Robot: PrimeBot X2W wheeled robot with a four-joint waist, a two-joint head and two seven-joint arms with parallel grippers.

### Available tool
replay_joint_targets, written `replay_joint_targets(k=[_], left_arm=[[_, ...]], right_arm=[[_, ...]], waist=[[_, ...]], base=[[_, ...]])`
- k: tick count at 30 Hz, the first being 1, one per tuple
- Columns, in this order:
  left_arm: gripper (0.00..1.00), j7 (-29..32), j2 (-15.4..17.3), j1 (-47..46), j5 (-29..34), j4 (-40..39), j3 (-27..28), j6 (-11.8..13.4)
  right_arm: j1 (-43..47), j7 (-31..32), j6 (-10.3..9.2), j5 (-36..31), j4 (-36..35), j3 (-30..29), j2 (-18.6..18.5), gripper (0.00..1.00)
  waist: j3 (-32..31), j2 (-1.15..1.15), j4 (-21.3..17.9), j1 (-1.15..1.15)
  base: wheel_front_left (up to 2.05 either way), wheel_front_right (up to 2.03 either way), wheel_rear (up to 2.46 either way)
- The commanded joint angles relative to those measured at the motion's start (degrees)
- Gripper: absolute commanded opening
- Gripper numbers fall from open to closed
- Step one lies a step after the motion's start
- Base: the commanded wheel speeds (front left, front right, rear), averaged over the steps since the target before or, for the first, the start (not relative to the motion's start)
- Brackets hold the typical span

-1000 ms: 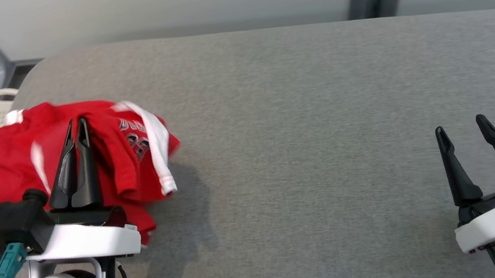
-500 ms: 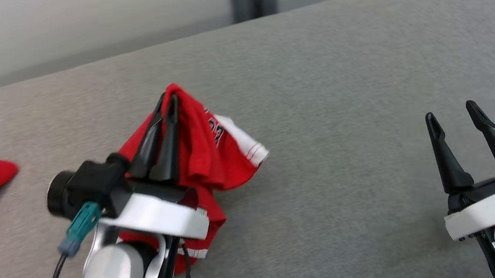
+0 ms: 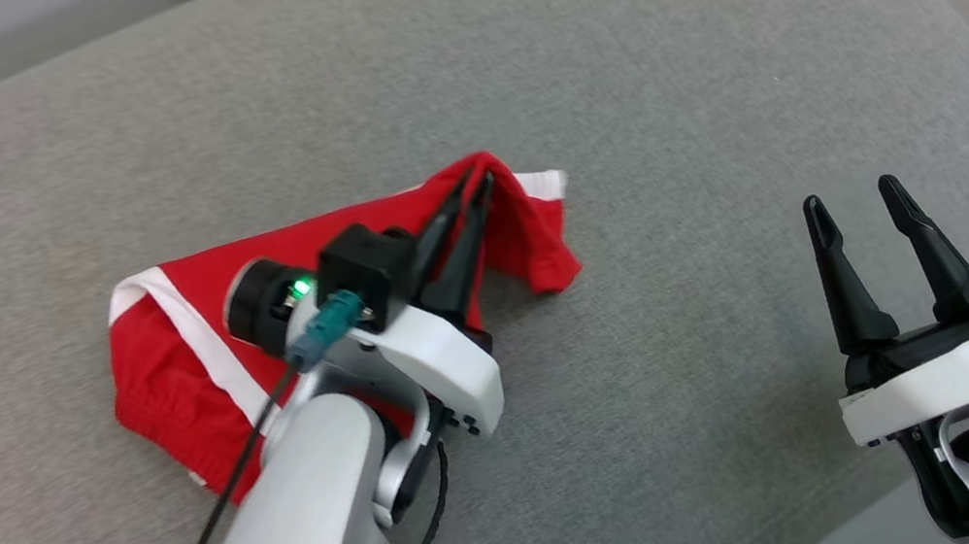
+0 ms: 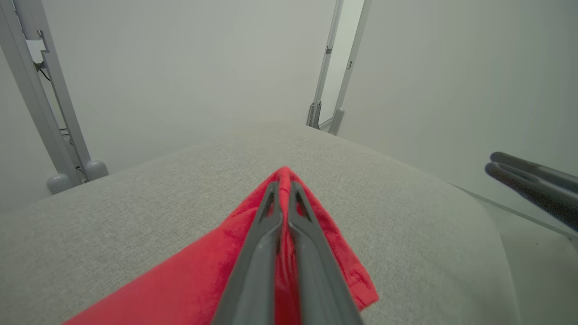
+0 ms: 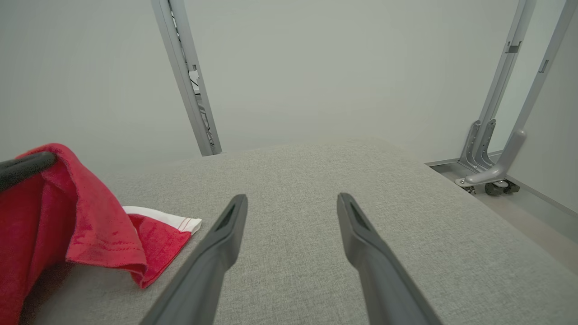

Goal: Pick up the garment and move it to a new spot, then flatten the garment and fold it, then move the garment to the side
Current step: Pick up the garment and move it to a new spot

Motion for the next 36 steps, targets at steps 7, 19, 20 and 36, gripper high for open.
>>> replay_joint_targets(k=[7,19,20,36], left_arm=[[1.00,-4.0,0.3,-3.0,-3.1,6.8,-6.4,0.3],[1.00,-10.5,1.7,-0.5,-6.3,6.1,-4.6,4.5],[1.00,-10.6,2.1,-0.1,-6.5,6.0,-3.7,5.3],[1.00,-12.3,11.4,12.6,-10.8,0.2,11.6,13.4]], right_arm=[[-0.8,-0.6,0.11,1.5,0.2,-0.8,-0.1,1.00],[1.2,-0.5,0.11,-1.7,0.0,-3.0,-0.1,1.00],[1.3,-0.5,0.11,-2.2,0.0,-3.3,-0.1,1.00],[3.8,0.8,0.11,-6.1,-0.2,-5.4,-0.2,1.00]], waist=[[2.2,0.00,-1.8,0.00],[-4.4,0.00,7.9,0.00],[-4.9,0.00,8.8,0.00],[-8.5,0.00,17.3,0.00]], base=[[0.00,0.00,0.00],[0.00,0.00,0.00],[0.00,0.00,0.00],[0.00,0.00,0.00]])
